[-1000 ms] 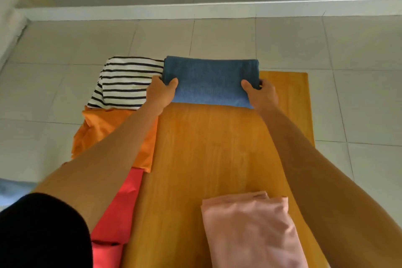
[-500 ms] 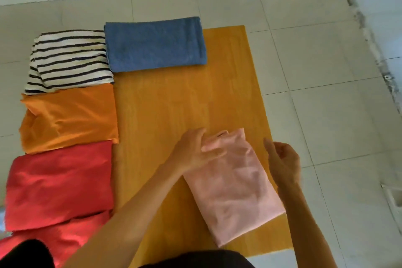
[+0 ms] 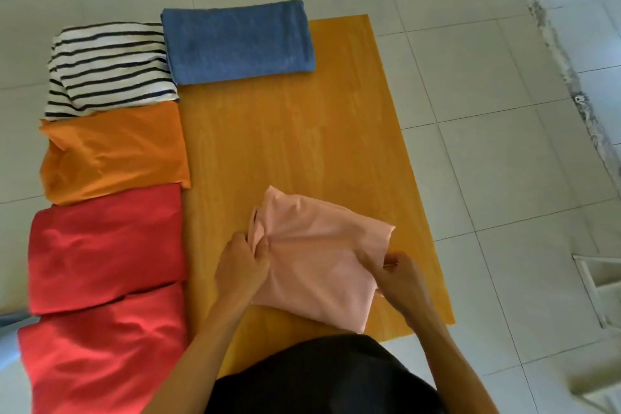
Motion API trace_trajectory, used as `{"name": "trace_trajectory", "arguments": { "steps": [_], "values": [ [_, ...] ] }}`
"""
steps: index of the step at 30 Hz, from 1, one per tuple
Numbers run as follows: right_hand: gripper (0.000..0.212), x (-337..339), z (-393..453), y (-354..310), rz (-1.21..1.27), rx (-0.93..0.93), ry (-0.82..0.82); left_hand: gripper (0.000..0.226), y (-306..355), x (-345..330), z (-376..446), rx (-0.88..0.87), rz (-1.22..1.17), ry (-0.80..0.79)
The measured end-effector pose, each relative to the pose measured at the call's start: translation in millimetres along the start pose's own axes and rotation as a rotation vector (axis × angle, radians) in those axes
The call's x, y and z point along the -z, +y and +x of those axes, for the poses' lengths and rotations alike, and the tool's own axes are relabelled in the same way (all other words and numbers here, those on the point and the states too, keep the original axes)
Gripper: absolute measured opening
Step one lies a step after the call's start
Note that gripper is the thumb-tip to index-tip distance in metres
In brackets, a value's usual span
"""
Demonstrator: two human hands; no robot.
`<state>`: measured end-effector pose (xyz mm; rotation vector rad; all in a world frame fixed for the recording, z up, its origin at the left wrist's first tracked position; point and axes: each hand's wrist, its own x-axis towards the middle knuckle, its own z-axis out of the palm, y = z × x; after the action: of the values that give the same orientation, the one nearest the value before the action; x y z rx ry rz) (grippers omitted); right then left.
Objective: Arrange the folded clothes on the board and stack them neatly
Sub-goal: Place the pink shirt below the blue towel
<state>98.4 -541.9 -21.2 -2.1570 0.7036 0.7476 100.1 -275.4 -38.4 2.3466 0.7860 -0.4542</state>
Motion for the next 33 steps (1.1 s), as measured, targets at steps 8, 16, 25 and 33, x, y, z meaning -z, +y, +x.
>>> {"name": "trace_trajectory", "arguments": {
  "steps": [8,16,25,33],
  "values": [
    [0.043,-37,35,-88,0.034,0.249,-0.043,0.041,-18,16,-4,0.197,-0.389,0.067],
    [0.053,-39,88,-204,0.215,0.405,-0.173,0.050,9,76,85,0.232,-0.746,0.086],
    [0.045,-44,159,-279,0.289,0.347,-0.184,0.060,58,114,186,0.201,-0.483,0.187],
    [0.040,-48,181,-264,0.242,0.355,-0.138,0.043,59,98,203,0.139,-0.343,0.217]
  ]
}}
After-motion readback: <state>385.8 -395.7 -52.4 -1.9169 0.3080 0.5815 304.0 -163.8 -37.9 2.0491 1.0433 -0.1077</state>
